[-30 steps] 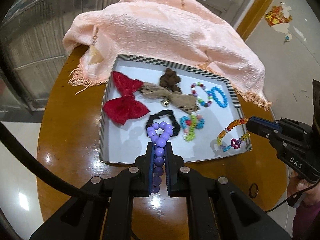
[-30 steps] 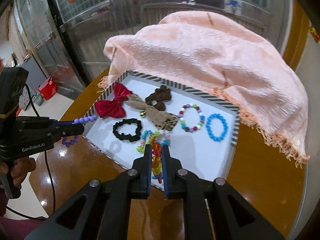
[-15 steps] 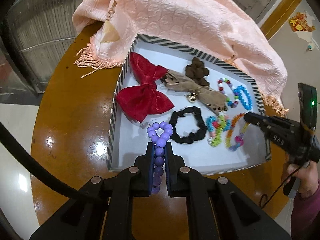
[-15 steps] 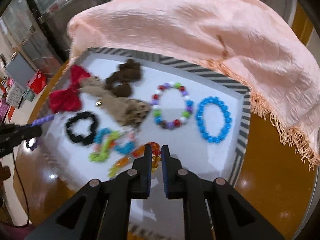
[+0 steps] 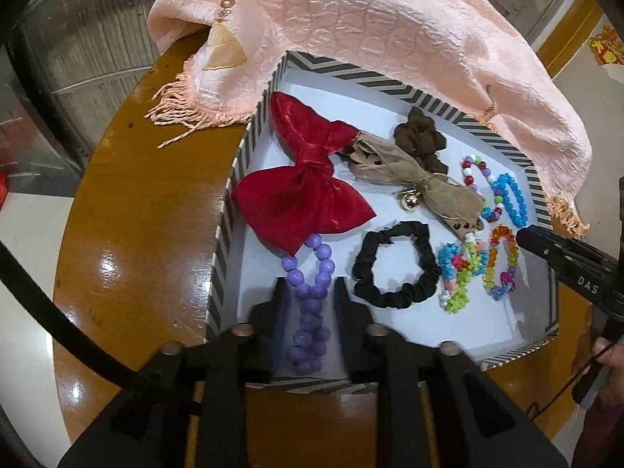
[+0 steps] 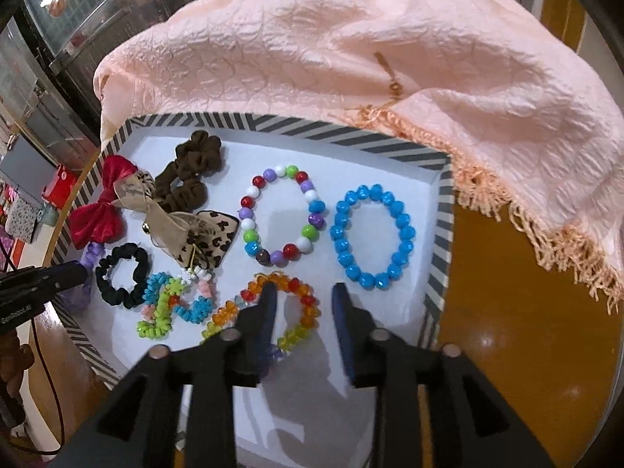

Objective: Organize jewelry
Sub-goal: 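Carry the purple and amber bracelets into the tray and open both tools, then move both tools back toward the two black hair ties on the table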

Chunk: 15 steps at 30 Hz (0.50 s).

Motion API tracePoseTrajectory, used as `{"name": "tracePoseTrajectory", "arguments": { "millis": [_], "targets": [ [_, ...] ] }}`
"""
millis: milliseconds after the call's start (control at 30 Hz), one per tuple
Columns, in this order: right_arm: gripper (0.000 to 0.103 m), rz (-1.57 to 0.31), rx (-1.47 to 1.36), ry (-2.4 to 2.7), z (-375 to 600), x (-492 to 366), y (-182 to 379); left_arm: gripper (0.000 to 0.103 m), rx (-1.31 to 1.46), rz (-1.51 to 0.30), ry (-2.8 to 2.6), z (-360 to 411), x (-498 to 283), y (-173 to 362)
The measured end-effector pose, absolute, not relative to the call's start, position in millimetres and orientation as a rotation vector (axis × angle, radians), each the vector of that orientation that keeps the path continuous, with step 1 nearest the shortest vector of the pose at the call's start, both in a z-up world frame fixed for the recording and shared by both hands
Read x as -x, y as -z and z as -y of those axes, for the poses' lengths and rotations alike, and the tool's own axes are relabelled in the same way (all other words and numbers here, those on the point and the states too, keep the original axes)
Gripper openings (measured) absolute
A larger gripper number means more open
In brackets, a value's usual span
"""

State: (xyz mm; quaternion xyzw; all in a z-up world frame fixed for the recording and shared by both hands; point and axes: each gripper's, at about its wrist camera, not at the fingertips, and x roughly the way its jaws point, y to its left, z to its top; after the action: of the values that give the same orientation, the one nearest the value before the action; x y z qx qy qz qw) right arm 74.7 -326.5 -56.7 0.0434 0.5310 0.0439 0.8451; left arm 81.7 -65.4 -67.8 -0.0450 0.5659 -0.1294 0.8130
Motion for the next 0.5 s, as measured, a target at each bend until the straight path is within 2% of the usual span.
{"name": "tracePoseTrajectory", "arguments": {
  "millis": [133,267,500],
  "targets": [
    [0.036,-1.095,-0.118,-0.094,324,-56,40,0.022,0.121,-1.192,0.292,61,-77,61],
    [0.052,-1.054,-0.151,-0.084,316,-30,26,0.022,0.083,-1.162,0.278,61,-67,49],
    [0.053,-1.048,-0.142,-0.094,295,5,19,0.022,0.056,-1.120,0.293,65,-45,28]
  ]
}}
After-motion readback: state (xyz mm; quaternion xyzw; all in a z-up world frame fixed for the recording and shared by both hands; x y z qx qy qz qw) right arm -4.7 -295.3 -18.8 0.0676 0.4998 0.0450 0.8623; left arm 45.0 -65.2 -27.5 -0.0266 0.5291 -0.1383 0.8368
